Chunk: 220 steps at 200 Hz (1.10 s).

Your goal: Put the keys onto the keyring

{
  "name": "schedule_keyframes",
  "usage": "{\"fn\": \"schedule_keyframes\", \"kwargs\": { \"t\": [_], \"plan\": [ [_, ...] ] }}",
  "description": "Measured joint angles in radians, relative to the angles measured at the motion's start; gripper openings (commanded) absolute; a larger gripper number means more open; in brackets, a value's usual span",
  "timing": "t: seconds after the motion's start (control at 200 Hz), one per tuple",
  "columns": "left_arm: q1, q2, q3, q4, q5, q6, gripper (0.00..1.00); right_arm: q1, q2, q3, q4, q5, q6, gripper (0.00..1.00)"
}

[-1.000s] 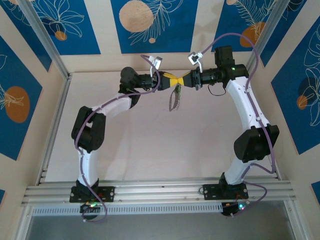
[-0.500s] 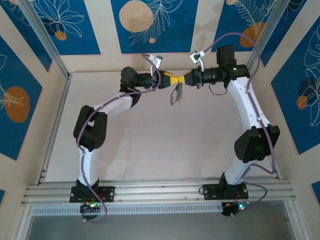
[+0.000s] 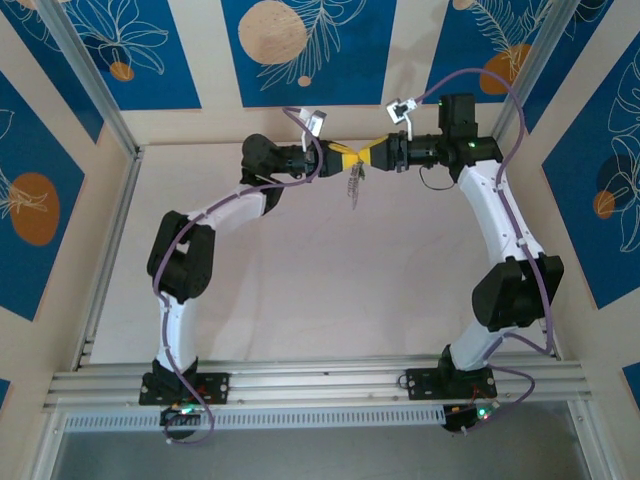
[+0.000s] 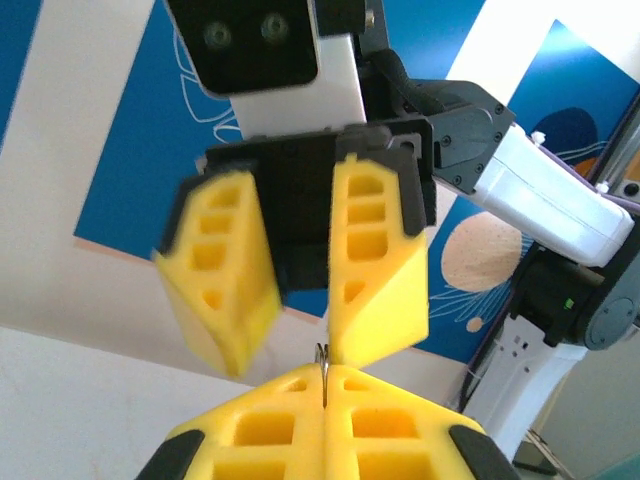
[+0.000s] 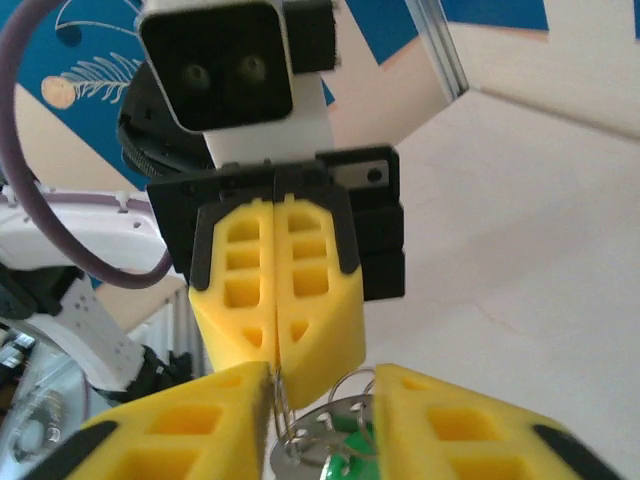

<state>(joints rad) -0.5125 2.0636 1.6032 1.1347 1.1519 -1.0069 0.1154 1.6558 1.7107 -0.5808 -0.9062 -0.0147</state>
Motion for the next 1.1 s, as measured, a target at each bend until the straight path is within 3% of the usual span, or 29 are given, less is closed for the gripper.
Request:
{"fn": "schedule_keyframes", "kwargs": {
  "t": [0.285, 0.56, 0.785, 1.1],
  "plan": [
    [-0.025, 0.000, -0.029, -0.019, -0.008, 0.041, 0.00, -0.071, -0.174, -0.207, 0.355, -0.003, 0.243, 0.46],
    [-0.025, -0.007, -0.049, 0.002, -0.055, 0.043, 0.00, -0.072, -0.365, -0.586, 0.669, 0.224, 0.434, 0.47],
    [-0.025, -0.007, -0.049, 0.031, -0.072, 0.036, 0.00, 0.025, -0.443, -0.788, 0.730, 0.429, 0.431, 0.51],
    [-0.025, -0.007, -0.049, 0.037, -0.076, 0.036, 0.00, 0.133, -0.469, -0.841, 0.750, 0.608, 0.342, 0.52]
  ]
}}
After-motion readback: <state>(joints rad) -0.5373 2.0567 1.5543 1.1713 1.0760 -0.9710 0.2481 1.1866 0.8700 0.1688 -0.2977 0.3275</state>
